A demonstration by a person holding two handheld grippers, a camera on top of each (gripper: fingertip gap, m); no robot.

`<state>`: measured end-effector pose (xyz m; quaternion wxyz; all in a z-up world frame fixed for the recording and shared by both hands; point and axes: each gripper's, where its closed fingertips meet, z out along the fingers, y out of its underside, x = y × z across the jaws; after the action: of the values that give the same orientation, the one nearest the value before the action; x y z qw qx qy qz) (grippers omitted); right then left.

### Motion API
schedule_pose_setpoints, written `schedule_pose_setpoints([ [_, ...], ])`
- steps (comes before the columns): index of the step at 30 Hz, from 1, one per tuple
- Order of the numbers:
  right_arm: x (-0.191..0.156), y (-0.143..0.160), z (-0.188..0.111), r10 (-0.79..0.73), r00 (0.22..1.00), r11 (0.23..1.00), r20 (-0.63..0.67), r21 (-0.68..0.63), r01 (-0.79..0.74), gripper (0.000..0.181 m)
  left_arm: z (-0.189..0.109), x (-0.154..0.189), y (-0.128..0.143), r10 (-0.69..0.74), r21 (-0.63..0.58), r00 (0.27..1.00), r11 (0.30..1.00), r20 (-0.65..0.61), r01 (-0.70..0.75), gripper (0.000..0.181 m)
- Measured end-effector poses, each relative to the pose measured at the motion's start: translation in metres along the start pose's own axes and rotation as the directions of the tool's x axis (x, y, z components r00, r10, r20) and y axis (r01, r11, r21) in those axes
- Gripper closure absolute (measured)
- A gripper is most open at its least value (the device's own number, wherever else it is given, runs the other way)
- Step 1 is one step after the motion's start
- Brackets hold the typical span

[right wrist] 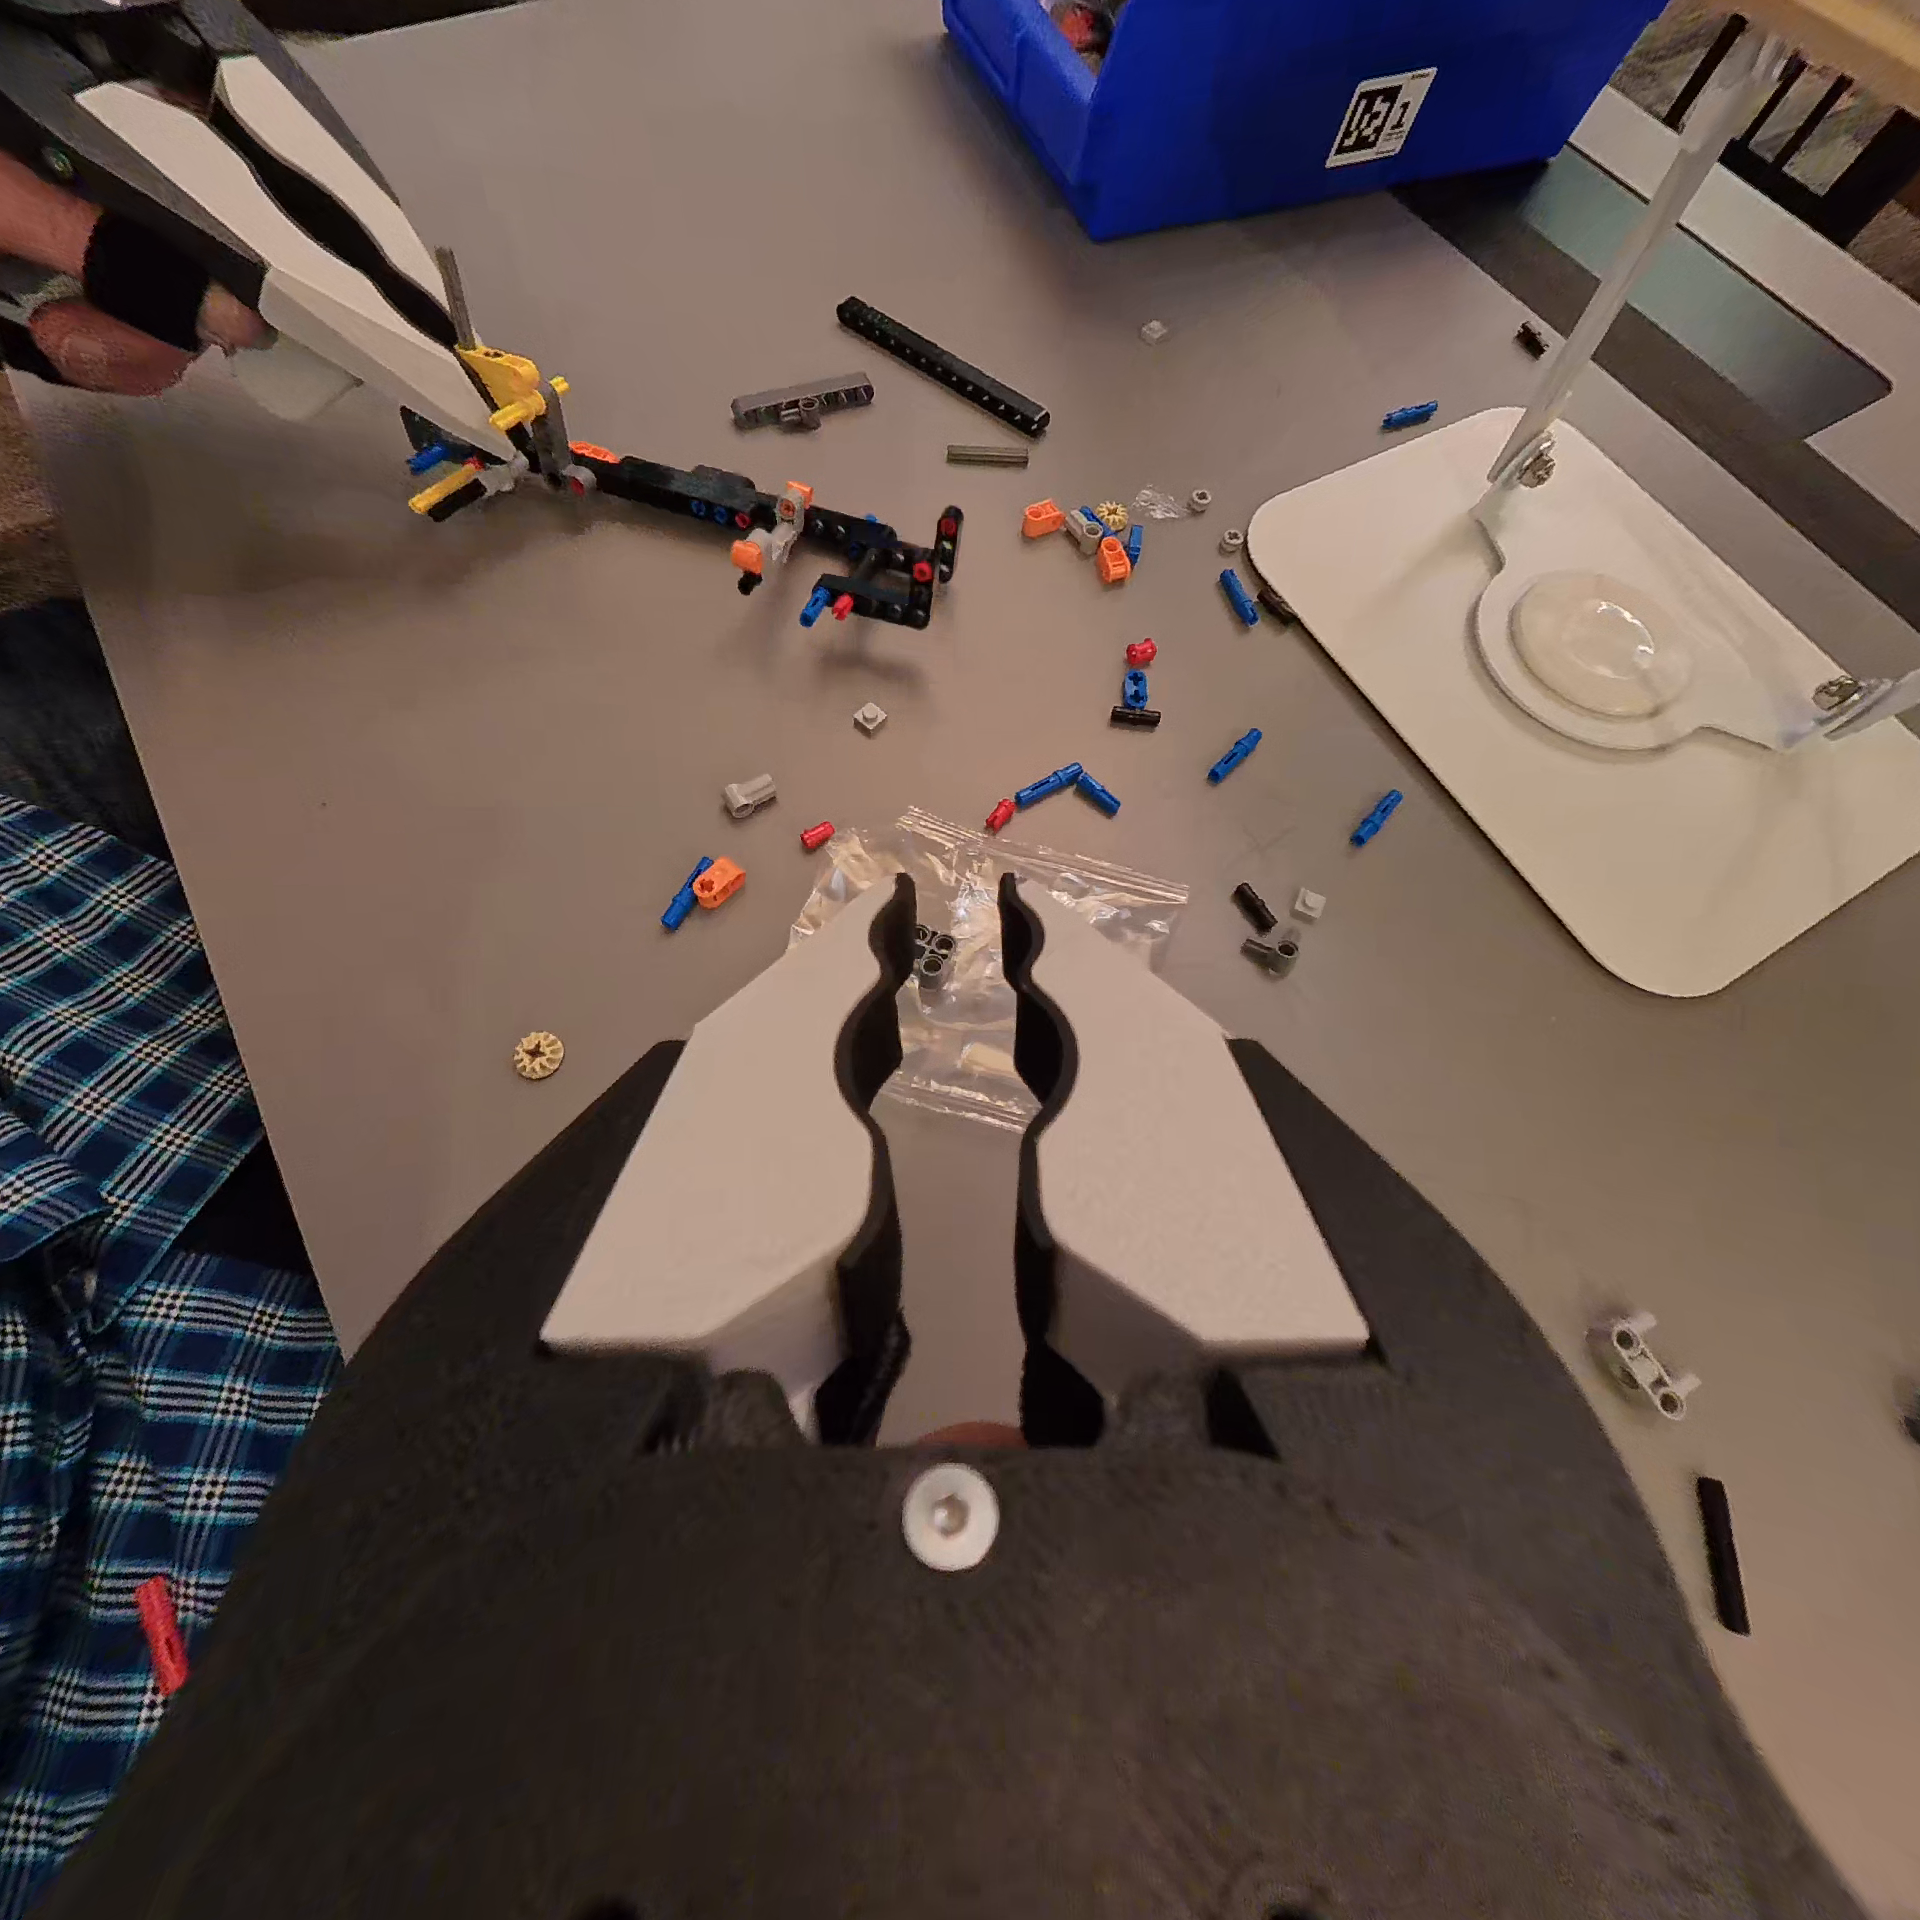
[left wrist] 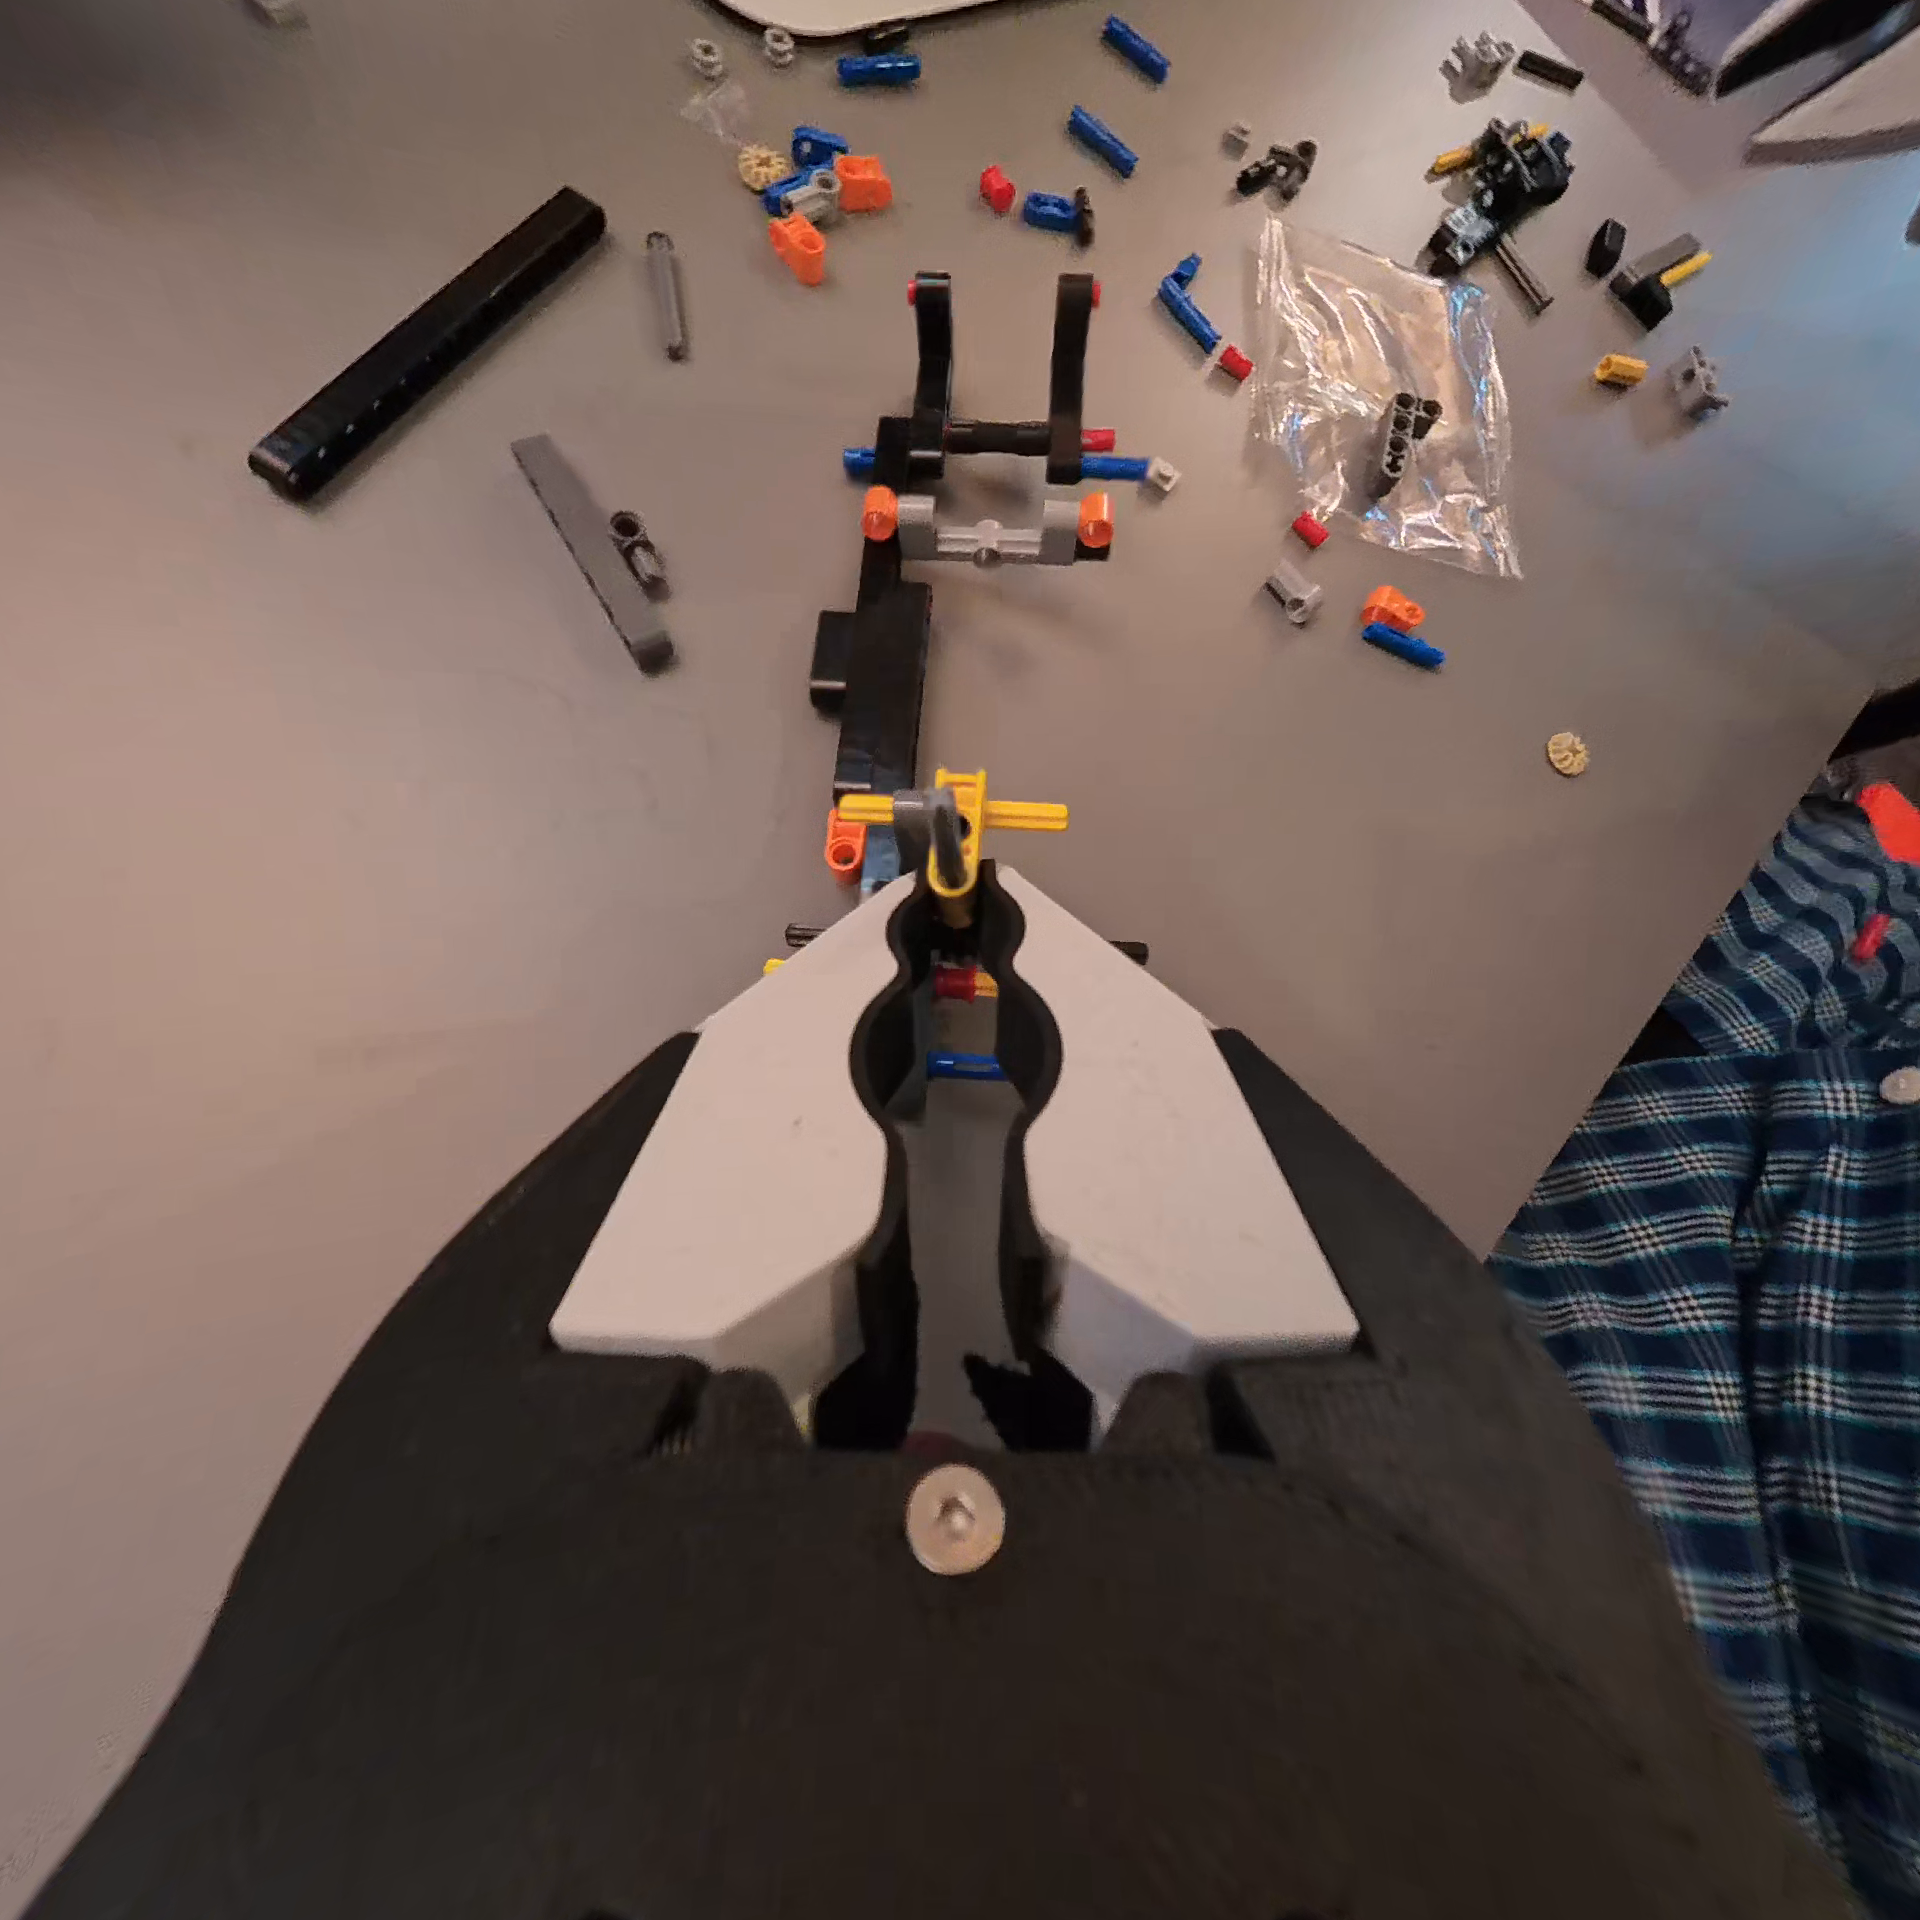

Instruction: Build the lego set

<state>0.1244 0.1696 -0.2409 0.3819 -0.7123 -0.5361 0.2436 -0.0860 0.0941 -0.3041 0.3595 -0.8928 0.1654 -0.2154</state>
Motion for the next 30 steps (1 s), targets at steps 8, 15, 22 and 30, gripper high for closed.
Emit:
schedule_pose_setpoints([
  [8, -0.002, 0.0, 0.001, -0.002, 1.0, 1.0, 0.009, -0.002, 0.002, 0.167, 0.014, 0.021, 0.006, -0.051, -0.006, 0.999, 0.999, -0.015, 0.051, 0.165],
  [15, 0.0, -0.002, -0.002, 0.0, 1.0, 1.0, 0.007, 0.011, 0.0, 0.167, -0.009, 0.019, 0.008, -0.036, 0.002, 0.999, 0.999, -0.017, 0.036, 0.134],
  [22, -0.006, -0.001, 0.001, -0.008, 1.0, 1.0, 0.024, 0.004, 0.008, 0.167, -0.006, 0.017, 0.022, 0.07, -0.079, 0.997, 0.994, 0.018, -0.069, 0.144],
  [30, -0.004, 0.0, 0.0, -0.007, 1.0, 1.0, 0.018, 0.001, 0.007, 0.167, 0.011, 0.049, 0.025, 0.107, -0.107, 0.993, 0.988, -0.047, -0.112, 0.142],
])
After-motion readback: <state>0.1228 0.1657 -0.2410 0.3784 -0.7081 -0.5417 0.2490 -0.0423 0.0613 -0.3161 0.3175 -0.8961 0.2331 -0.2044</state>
